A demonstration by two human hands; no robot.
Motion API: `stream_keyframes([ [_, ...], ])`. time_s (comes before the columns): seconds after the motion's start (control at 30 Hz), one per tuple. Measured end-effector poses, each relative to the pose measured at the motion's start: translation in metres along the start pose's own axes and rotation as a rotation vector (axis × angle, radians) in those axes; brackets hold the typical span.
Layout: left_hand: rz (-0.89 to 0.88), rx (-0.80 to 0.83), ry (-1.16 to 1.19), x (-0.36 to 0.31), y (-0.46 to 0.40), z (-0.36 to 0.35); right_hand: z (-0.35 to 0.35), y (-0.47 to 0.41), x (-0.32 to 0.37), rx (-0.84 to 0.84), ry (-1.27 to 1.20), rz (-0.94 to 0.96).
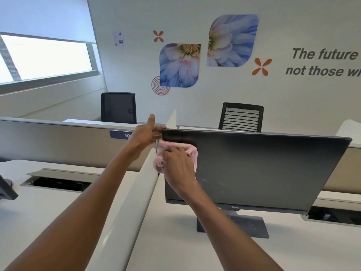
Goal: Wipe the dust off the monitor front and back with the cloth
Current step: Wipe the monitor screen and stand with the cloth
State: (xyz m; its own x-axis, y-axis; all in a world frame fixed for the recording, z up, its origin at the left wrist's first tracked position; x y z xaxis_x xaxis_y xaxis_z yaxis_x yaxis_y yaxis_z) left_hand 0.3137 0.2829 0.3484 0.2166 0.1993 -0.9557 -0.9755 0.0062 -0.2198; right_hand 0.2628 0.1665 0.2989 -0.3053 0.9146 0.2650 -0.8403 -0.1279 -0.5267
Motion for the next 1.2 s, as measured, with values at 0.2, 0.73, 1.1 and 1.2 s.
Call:
stream_keyframes([
  [0.2, -0.052, -0.031, -0.055, 0.008, -0.005, 0.001, 0.015, -0.010, 0.002, -0.151, -0.042, -0.047],
  [0.73, -0.101, -0.193, 0.002, 0.018, -0.007, 0.000, -0.018, 0.010, 0.003, -0.044, -0.028, 0.014],
  [1.1, -0.114, -0.231, 0.013, 0.020, -0.006, -0.002, -0.005, 0.011, -0.012, -0.117, -0.078, -0.065],
  [1.2, -0.121, -0.222, 0.015, 0.020, -0.004, -0.001, -0.017, 0.021, -0.014, -0.025, -0.058, -0.032],
])
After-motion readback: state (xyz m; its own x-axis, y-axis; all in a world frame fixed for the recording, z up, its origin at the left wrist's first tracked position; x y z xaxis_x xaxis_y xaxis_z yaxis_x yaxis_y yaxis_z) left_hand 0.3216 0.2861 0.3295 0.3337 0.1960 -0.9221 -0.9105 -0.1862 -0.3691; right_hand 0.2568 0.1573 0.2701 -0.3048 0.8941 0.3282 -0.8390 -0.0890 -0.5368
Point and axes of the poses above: each hand's wrist, its own y-axis away from the middle knuckle, its own z-axis out of the back of the hand, x = y × z, the point moved 5 cm from there along -y, towards the middle knuckle, and after that the axes turned 8 degrees about -z, right-handed, at the moved point
